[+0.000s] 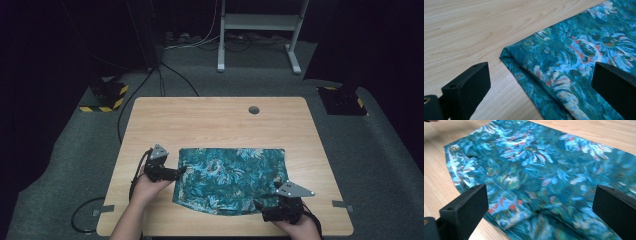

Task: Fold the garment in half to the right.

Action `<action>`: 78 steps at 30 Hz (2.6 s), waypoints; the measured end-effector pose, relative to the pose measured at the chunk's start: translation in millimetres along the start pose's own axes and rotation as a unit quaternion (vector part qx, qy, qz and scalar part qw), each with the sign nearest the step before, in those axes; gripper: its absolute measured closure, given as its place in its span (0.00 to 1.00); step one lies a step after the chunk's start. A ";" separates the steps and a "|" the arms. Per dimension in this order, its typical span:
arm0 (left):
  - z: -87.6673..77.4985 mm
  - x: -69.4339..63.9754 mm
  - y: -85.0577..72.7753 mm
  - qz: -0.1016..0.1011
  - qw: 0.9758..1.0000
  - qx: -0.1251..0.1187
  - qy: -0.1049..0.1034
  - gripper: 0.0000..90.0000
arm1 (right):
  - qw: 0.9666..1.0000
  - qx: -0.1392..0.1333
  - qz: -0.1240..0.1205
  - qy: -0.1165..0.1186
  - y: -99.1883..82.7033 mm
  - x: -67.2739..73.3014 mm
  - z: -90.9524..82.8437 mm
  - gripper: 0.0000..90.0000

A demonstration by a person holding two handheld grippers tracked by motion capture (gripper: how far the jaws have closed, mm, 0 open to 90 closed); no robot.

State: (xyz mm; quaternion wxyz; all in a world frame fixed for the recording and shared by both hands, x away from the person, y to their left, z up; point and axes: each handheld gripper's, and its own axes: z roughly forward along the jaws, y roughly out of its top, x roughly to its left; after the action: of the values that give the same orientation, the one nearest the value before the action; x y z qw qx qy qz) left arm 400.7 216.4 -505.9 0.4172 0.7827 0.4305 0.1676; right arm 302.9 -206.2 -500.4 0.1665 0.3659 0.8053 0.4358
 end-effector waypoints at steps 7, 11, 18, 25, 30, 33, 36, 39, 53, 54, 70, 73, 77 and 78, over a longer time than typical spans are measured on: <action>17.7 11.8 1.4 -0.005 1.000 0.002 -0.006 0.03 | 1.000 0.008 -0.008 0.009 7.4 13.5 16.6 0.00; 26.6 18.6 3.1 -0.016 1.000 0.004 -0.010 0.02 | 1.000 0.010 -0.014 0.019 13.5 25.4 28.7 0.00; 44.0 29.0 1.5 -0.025 0.999 0.017 -0.012 0.02 | 0.999 0.020 -0.026 0.039 21.6 45.0 47.9 0.00; 53.8 33.8 2.1 -0.032 0.999 0.020 -0.021 0.05 | 0.997 0.025 -0.037 0.058 27.2 62.9 65.2 0.00; 60.1 37.9 6.1 -0.039 0.999 0.033 -0.020 0.08 | 0.996 0.032 -0.048 0.072 31.5 75.6 76.7 0.00; 61.5 37.4 6.5 -0.033 0.999 0.036 -0.024 0.09 | 0.995 0.036 -0.052 0.079 34.1 81.0 82.2 0.00; 61.8 34.4 5.7 -0.018 0.999 0.038 -0.027 0.08 | 0.994 0.038 -0.058 0.085 36.2 85.2 87.2 0.00; 61.2 32.7 4.5 -0.013 0.999 0.032 -0.027 0.15 | 0.993 0.041 -0.062 0.089 37.9 89.3 92.8 0.00; 65.0 18.9 4.6 0.027 0.998 0.044 0.021 0.18 | 0.990 0.047 -0.075 0.109 53.0 115.8 125.1 0.00; 65.0 18.9 4.6 0.027 0.998 0.044 0.021 0.17 | 0.990 0.047 -0.075 0.109 53.0 115.8 125.1 0.00; 65.9 18.0 4.8 0.025 0.998 0.047 0.026 0.14 | 0.989 0.048 -0.088 0.105 65.6 136.7 154.3 0.02; 65.9 17.8 4.7 0.026 0.998 0.047 0.026 0.14 | 0.989 0.048 -0.091 0.104 66.0 141.7 158.9 0.03; 65.9 17.8 4.8 0.025 0.998 0.047 0.026 0.14 | 0.989 0.052 -0.094 0.098 65.8 146.5 164.3 0.04; 65.9 17.8 4.8 0.025 0.998 0.047 0.026 0.14 | 0.989 0.054 -0.094 0.097 65.8 147.5 165.5 0.04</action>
State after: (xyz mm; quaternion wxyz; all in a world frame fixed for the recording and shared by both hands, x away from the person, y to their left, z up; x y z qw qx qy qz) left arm 454.4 196.0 -543.1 0.3638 0.8077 0.4286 0.1778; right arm 329.5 21.4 -532.2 0.1081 0.2533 0.8706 0.4077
